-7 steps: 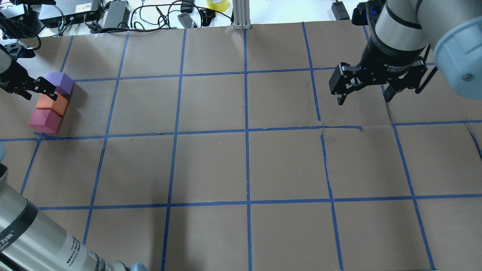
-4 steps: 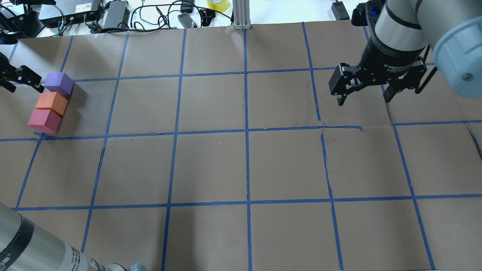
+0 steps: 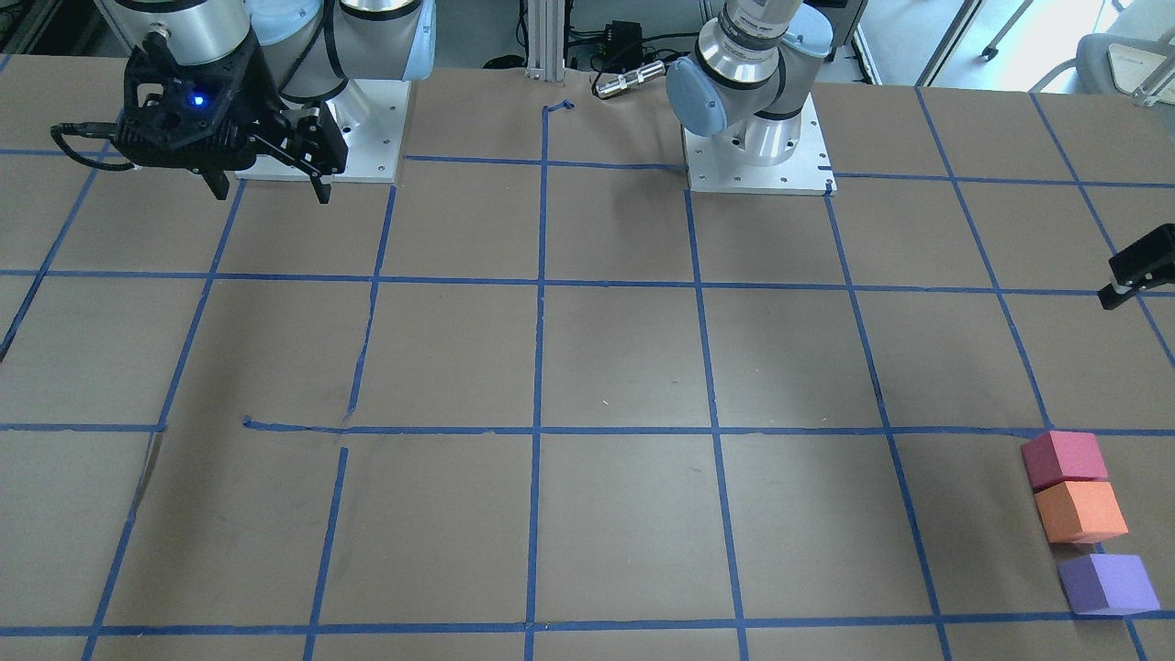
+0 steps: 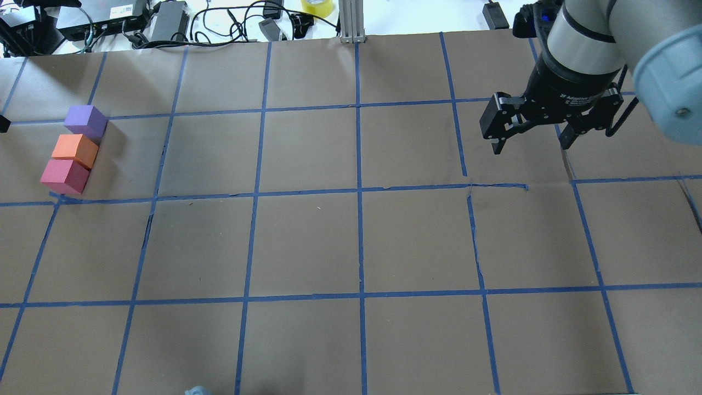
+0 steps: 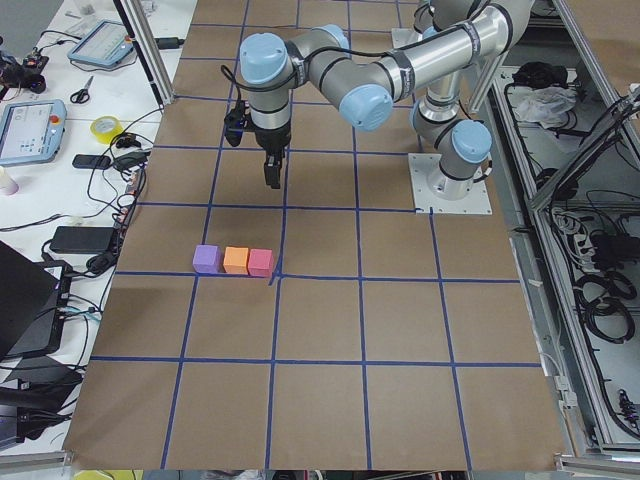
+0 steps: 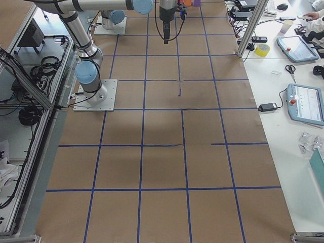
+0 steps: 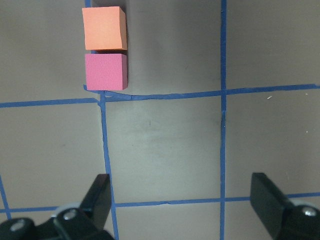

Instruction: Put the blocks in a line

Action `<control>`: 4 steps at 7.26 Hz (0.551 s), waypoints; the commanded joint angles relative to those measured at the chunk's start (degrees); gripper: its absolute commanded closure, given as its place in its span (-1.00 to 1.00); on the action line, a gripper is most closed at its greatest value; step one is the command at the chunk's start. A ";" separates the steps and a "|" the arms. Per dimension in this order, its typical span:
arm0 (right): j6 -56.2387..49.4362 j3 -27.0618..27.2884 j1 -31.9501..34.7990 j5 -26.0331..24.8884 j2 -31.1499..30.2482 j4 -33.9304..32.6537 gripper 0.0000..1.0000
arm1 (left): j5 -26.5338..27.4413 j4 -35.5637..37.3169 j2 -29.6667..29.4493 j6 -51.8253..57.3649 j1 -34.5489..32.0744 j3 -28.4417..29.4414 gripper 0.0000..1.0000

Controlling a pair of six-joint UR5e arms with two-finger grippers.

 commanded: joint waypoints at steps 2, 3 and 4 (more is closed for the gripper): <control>0.04 0.00 0.08 0.00 0.09 0.20 -1.00 | -2.57 -0.59 4.52 -14.45 -11.65 -1.95 -1.00; -0.05 0.00 0.08 0.00 0.00 0.29 -1.00 | -3.26 -0.77 4.87 -18.89 -16.23 -2.04 -1.00; -0.05 0.00 0.17 0.00 0.00 0.37 -1.00 | -2.84 -0.77 4.88 -23.20 -20.46 -1.95 -1.00</control>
